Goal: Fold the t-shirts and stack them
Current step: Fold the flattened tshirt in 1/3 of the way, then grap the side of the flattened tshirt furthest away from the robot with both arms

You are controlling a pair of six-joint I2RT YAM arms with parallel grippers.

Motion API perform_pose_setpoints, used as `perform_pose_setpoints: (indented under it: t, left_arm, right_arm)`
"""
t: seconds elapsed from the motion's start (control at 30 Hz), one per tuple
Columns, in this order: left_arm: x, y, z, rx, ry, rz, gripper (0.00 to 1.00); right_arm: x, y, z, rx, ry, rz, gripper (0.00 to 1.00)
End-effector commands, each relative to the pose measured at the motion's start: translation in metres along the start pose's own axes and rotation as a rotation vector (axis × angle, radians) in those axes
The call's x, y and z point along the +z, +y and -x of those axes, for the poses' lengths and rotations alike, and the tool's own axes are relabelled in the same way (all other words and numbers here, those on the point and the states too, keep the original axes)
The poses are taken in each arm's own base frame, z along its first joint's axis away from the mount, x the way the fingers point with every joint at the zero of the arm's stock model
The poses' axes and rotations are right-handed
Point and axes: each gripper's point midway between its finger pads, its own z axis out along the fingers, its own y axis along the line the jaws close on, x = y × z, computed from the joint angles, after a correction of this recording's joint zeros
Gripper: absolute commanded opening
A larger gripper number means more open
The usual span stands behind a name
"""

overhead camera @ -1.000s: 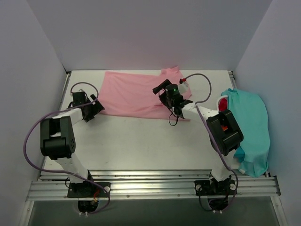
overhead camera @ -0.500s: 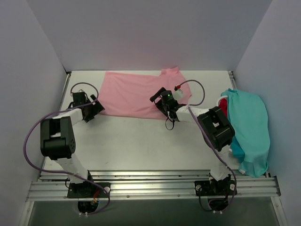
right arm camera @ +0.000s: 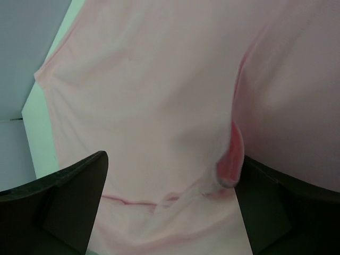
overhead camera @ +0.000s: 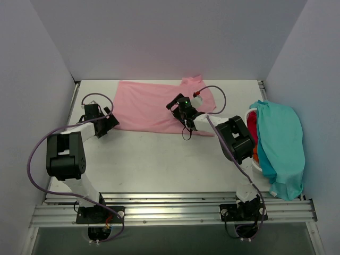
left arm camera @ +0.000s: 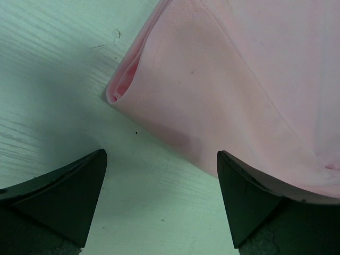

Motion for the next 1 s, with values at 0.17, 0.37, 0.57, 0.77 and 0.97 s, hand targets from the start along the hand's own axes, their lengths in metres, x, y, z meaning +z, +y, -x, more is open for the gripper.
perform_pose_setpoints:
  t: [0.17,0.37,0.57,0.77,0.97]
  left_arm:
    - [0.000,-0.007,0.008,0.034,-0.021,0.006,0.94]
    - [0.000,-0.008,0.009,0.038,-0.024,0.009,0.94]
    - [-0.001,-0.007,0.010,0.032,-0.029,0.025,0.94]
    - [-0.005,-0.006,0.006,0.042,-0.018,0.049,0.94]
    - [-0.011,-0.007,-0.003,0.047,-0.010,0.071,0.94]
  right_arm:
    - [0.050,0.055,0.087,-0.022,-0.174,0.071,0.93]
    - [0.039,0.128,0.150,-0.020,-0.241,0.284,0.93]
    - [-0.054,0.112,0.180,-0.058,-0.353,0.266,0.94]
    - [-0.152,0.003,0.146,-0.057,-0.370,0.037,0.95]
    - [-0.225,-0.069,0.127,-0.039,-0.405,-0.107,0.95]
